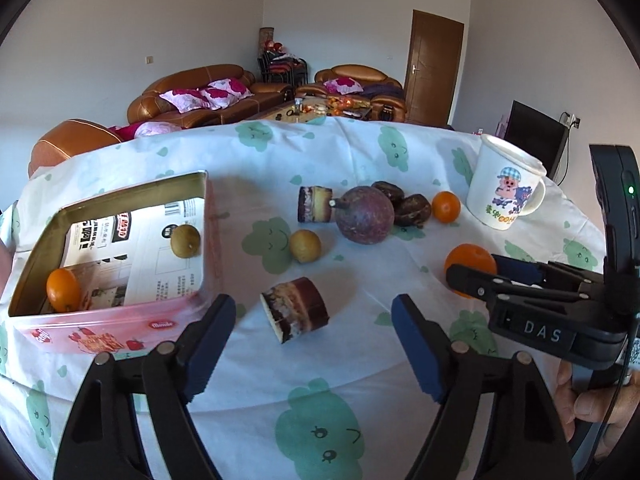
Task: Organize fruits
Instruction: 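Grasp the brown dessert cup with the left tool while the right tool grasps an orange, then carry the cup and orange into the pink tin and open both tools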
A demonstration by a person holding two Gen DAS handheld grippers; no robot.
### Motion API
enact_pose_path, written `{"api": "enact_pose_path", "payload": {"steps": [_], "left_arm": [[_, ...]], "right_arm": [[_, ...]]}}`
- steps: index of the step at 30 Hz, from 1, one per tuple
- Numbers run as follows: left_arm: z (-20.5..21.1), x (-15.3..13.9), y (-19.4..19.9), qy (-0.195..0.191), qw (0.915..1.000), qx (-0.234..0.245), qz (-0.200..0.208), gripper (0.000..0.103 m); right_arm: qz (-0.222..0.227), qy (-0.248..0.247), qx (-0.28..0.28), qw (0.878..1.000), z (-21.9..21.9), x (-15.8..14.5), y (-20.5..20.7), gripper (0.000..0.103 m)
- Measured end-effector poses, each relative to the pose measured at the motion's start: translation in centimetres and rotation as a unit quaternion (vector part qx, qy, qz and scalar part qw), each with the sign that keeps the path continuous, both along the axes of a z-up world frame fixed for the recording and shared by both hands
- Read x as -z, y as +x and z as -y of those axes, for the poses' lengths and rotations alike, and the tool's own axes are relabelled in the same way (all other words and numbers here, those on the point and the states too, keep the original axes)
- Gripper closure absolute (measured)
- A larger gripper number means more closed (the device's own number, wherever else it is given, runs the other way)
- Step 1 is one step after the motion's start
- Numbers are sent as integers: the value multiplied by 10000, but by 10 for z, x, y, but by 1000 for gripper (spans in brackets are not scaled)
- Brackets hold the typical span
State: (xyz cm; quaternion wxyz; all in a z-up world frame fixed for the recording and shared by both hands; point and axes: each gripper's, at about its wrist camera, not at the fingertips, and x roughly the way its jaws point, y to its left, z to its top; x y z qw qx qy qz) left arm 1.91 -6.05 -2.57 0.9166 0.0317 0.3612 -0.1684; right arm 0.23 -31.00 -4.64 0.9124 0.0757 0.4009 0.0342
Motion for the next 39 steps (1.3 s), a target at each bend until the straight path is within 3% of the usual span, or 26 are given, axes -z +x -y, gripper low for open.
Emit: {"api": "enact_pose_path", "payload": {"steps": [5,8,13,16,21,31,39], "left_arm": [[14,8,8,190,9994,-123,-252,30],[11,12,16,66,9984,-299,-470,30],[6,21,28,-112,9955,-436,-832,45],[2,21,30,-300,9949,-444,-851,66],[0,19,28,-423,9950,-344,-837,69],[-1,-2,6,-500,9986,-65,-173,69],[-17,-28,4,-309,9979,-216,527,69]], "right_arm": [[-265,-143,-117,9995,-10,7,9,45],[-267,-206,-128,9994,-10,8,9,50],[-256,-321,-34,9992,-9,7,6,55],[-138,0,141,9998,3,2,2,55],[228,415,336,9983,17,-11,-6,55],[1001,558,575,9917,24,-33,-19,55],[1556,614,464,9848,22,-44,-31,55]]}}
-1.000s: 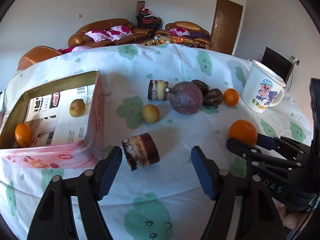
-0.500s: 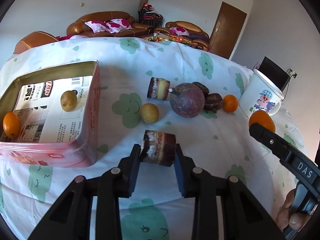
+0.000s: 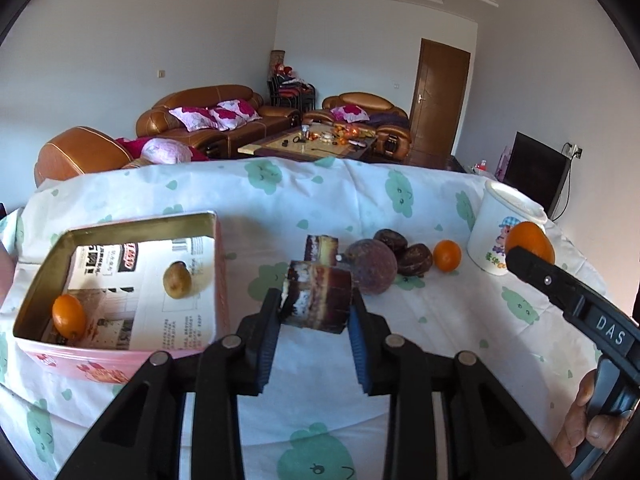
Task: Organize fruits
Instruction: 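Carry the cup and orange into the pink tin and open both tools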
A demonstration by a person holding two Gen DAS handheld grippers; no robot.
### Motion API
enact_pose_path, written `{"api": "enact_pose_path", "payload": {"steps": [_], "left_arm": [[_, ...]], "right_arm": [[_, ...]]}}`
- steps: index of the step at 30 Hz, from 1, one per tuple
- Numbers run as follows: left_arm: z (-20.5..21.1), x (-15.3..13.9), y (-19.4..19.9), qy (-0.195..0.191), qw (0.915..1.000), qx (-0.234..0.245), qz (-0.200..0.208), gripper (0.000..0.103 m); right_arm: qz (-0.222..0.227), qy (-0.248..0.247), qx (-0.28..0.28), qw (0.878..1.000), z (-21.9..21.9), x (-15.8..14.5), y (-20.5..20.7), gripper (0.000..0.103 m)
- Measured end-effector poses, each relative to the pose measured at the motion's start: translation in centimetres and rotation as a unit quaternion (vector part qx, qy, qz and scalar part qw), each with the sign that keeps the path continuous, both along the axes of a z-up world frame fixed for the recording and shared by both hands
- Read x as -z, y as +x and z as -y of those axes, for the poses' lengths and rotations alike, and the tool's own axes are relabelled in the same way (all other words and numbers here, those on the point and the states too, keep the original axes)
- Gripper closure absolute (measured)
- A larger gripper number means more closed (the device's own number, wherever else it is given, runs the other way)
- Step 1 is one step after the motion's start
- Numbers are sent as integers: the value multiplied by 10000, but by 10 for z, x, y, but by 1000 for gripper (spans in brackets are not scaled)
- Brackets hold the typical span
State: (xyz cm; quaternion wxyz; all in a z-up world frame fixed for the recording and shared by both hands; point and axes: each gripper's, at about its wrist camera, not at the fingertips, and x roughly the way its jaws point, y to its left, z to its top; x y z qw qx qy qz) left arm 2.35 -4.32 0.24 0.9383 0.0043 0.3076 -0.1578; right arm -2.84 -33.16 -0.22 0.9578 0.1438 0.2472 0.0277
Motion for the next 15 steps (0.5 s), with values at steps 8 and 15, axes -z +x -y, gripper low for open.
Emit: {"api": "enact_pose_path", "payload": {"steps": [8,15], "left_arm": [[-37,-9,10,100,9992,-281,277,69],[-70,-15,19,9,9974,-651,316,69]], "right_arm": [[-175,-397,208,9988,-12,9,7,55],[-143,-665,451,9967,-23,7,4,55]]}}
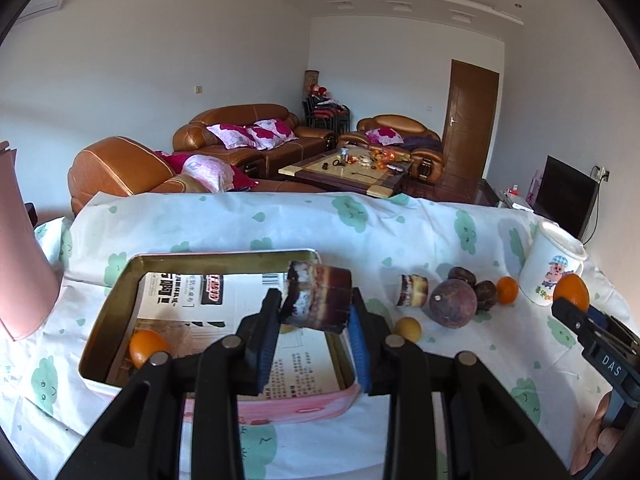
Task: Organize fruits
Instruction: 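Carry the cup and orange into the pink tin and open both tools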
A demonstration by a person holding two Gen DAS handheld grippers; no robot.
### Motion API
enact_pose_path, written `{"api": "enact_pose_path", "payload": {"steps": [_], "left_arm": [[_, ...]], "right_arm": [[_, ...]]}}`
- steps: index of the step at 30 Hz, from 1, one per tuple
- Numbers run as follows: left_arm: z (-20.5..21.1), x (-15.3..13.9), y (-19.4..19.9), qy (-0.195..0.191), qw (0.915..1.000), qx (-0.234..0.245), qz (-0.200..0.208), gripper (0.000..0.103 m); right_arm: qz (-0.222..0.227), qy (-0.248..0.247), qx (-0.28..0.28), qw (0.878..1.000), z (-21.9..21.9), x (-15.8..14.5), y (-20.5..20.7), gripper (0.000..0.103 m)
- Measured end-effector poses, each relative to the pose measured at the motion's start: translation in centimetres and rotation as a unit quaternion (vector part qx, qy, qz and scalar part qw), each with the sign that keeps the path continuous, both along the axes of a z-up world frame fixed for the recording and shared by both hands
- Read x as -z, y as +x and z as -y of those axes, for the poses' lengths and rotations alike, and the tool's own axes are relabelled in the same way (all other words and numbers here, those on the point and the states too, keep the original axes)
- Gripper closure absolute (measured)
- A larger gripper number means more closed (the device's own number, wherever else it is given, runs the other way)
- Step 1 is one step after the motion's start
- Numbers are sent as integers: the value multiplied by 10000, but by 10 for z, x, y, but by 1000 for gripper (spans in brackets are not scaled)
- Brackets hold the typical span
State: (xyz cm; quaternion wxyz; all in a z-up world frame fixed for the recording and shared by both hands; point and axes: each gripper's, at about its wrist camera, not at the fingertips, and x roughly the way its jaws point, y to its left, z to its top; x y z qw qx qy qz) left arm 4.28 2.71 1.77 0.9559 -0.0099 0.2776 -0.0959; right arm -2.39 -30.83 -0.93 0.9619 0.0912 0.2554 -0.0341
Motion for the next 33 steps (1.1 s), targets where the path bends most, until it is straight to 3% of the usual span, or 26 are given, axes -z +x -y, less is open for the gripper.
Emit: {"api": "enact_pose_path", "payload": {"steps": [5,14,21,33], "left_arm": [[-22,1,7,20,9997,-255,10,69],[-73,2,23,-40,9956,-936,-48,69],[-95,16,36,47,9907,-1335,-242,69],[-106,33,47,226,9861,-1569,-498,69]], "right_arm": [[-210,176,-354,9990,-35,1,11,55],[-44,0,-1201,9927,-144,-20,43,54],[-206,59,-1497,9885,-203,-9,84,54],[-588,273,-1925,9792,-226,17,105,53]]}}
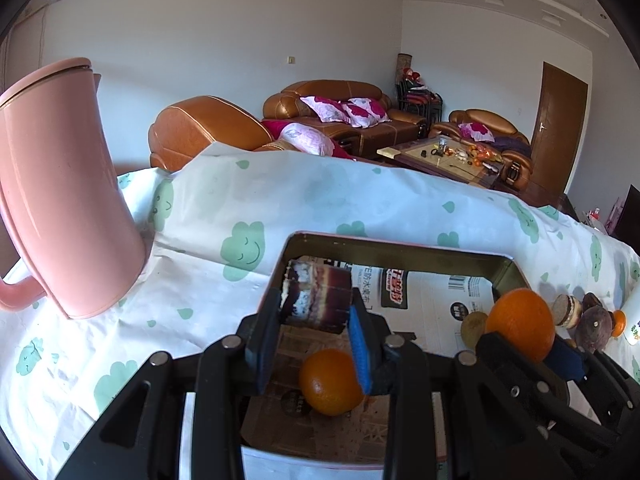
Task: Organize fruits
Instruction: 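Carry the cup and orange into the pink tin and open both tools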
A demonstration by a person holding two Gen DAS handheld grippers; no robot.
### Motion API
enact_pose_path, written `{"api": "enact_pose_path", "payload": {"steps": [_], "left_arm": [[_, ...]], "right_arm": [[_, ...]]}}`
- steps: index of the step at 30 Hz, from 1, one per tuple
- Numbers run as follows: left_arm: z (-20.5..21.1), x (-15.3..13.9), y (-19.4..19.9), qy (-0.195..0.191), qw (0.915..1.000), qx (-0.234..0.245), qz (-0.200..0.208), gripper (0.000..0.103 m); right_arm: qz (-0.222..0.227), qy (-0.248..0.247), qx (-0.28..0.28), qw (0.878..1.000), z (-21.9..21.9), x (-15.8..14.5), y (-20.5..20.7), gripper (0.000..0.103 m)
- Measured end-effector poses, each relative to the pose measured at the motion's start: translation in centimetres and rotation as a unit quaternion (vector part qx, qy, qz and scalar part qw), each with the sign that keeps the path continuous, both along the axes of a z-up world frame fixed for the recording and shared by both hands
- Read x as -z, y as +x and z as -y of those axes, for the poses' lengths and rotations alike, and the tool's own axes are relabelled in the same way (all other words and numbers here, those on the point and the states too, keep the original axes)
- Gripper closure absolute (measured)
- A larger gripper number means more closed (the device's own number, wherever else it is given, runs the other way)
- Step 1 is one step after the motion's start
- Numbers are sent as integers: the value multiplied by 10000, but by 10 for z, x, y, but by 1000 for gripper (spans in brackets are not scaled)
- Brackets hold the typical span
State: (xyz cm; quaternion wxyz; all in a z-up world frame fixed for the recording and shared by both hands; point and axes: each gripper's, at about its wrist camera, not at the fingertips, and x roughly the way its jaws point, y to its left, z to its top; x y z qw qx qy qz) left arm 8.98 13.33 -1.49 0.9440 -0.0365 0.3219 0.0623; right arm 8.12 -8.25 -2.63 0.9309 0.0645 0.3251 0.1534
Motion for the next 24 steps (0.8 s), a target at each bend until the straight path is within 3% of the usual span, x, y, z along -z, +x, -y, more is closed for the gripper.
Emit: {"api": "enact_pose_path", "payload": {"steps": [13,19,20,24], "left_arm": [[-3,4,3,-32,10000,-20,-58,69],[-3,4,4,-25,10000,-21,-66,69],[-2,4,4,-22,10000,-19,-81,69],[-1,6,5,-7,9998,-7,-189,68]], "right_arm": [[-10,712,-321,9969,11,1,-6,51],[708,519,418,9953,33,-20,-29,48],[770,479,525,9945,38,-22,-31,44],[836,489,784,9922,51,-24,-35,42]]}}
